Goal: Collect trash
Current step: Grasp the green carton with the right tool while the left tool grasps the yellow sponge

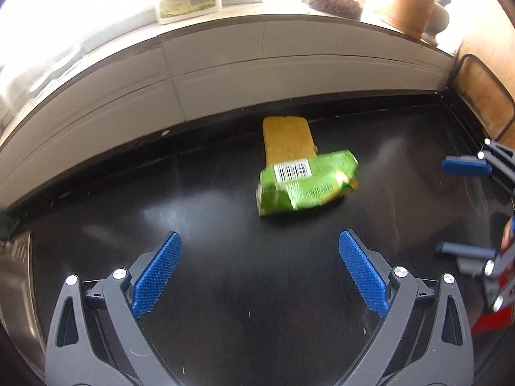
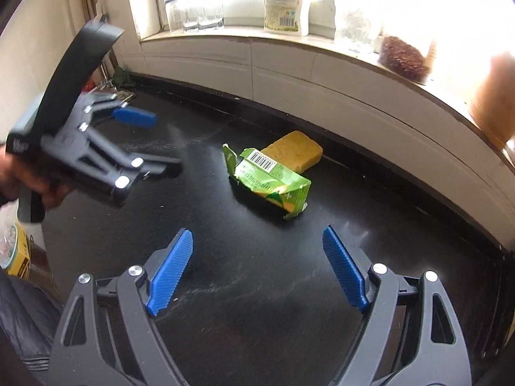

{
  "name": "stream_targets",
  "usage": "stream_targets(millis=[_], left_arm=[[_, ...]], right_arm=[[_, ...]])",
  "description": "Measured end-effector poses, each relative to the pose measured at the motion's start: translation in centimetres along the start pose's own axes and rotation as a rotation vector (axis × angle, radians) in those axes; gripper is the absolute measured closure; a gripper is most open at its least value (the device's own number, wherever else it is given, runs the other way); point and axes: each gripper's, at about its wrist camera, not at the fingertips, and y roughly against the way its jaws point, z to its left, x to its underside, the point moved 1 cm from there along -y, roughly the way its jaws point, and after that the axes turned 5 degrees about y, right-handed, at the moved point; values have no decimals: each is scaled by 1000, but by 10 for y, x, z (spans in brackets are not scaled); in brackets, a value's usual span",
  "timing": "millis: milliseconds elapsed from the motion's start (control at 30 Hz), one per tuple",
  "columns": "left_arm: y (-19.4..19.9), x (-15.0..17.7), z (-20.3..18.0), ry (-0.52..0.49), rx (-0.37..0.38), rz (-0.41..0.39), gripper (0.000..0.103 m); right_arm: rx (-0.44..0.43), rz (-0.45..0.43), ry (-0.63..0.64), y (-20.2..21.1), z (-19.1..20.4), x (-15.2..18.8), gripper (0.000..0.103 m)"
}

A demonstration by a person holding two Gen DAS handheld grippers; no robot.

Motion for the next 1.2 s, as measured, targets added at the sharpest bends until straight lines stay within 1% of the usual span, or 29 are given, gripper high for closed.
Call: stream_targets(millis=[33,100,200,333,433,533,567,600,700,800,833,867,900,933,1000,1033,1067,1200], left_arm=[[-16,-17,1,-9,10,13,8],[-39,-39,1,-22,20,28,8],[-77,-65,4,-21,52,72,8],[-116,-80,4,-23,111,139,8],[-135,-83,0,-32,146,169,8],[-147,-85,-5,-40,174,184,8],[-148,-86,-6,-44,183,181,8],[-151,-86,-9,-51,187,183,8],[-157,-87,-12,-40,207,194,8],[-162,-87,-17,-31,230,204,8],[-160,-86,-18,-35,236,199,10],[-159,-85,-20,-39,246,197,21],[-158,-84,-25,-52,249,197,30],[-153,-80,-29,-65,237,192,42],[-151,-77,-34,-73,229,189,45],[-150,-76,-36,-59,230,187,47],[-146,-74,-36,-52,216,178,48],[-122,-69,-44,-44,194,141,49]], right_arm=[[-14,5,14,-12,-5,-3,23],[-39,15,34,-30,-12,-8,23],[-71,44,67,-64,-25,-14,23],[-125,88,114,-103,-39,-16,25],[-168,107,139,-117,-40,-14,29],[-216,114,146,-124,-39,-13,42],[-223,116,151,-126,-37,-12,52],[-231,116,153,-126,-35,-11,65],[-244,118,164,-123,-30,-7,72],[-239,112,188,-109,-21,-2,74],[-239,110,187,-104,-20,-1,74],[-234,110,183,-97,-19,1,74],[-228,110,179,-90,-17,4,74],[-220,113,171,-83,-16,8,74],[-207,115,160,-73,-13,12,74],[-197,117,154,-66,-11,17,74],[-190,119,153,-63,-10,15,74],[-161,117,138,-36,-3,27,74]])
